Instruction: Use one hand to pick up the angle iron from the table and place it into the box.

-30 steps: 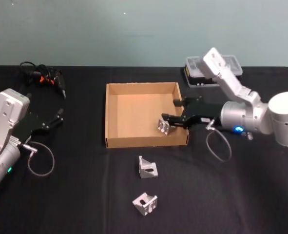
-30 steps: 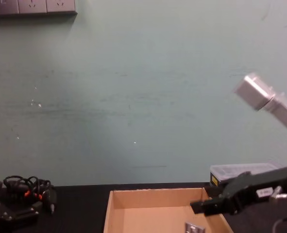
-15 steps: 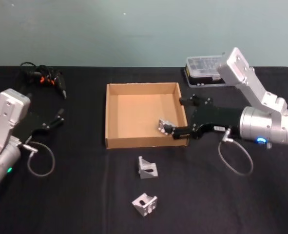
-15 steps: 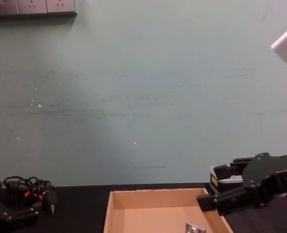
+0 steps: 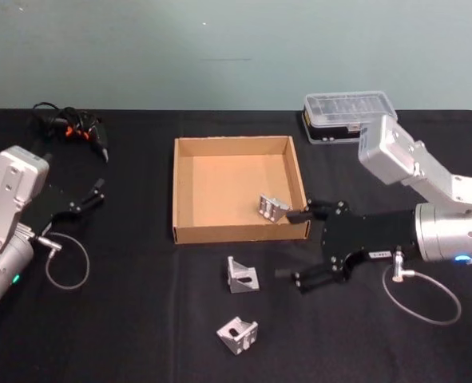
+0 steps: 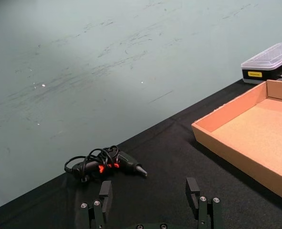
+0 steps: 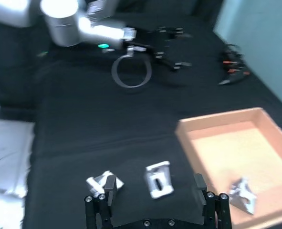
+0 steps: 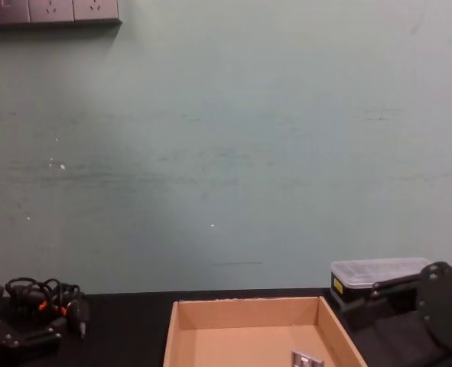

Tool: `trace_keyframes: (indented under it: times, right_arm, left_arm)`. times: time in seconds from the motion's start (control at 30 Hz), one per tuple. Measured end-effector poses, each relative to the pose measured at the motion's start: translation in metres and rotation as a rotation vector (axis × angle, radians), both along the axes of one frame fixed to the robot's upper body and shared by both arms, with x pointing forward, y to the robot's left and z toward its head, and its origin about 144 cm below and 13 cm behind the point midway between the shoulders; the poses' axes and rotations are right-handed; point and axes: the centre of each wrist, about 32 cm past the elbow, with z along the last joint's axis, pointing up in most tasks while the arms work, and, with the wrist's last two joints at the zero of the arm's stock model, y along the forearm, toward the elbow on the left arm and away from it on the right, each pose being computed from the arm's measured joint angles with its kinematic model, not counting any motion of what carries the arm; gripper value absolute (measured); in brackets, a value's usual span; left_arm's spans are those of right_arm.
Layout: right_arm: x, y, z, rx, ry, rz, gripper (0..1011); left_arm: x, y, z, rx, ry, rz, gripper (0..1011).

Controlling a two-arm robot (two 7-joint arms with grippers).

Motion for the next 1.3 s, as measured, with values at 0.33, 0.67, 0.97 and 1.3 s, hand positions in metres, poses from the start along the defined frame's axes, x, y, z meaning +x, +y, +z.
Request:
trace_keyframes:
  times: [0.33, 0.67, 0.97, 1.3]
  right_arm:
    - [0.008, 0.011, 0.009, -0.088, 0.046, 0.181, 1003]
    - [0.019, 0.025, -0.001, -0.219, 0.100, 0.339, 1002]
    - [0.033, 0.043, -0.007, -0.278, 0.108, 0.396, 1003]
    - [0.049, 0.061, -0.010, -0.295, 0.098, 0.435, 1003]
  left_arm:
    - [0.000, 0.000, 0.000, 0.000, 0.000, 0.000, 1011]
    - [0.000, 0.000, 0.000, 0.000, 0.000, 0.000, 1011]
    - [0.000, 0.000, 0.000, 0.000, 0.000, 0.000, 1011]
    - [0.000, 0.000, 0.000, 0.000, 0.000, 0.000, 1011]
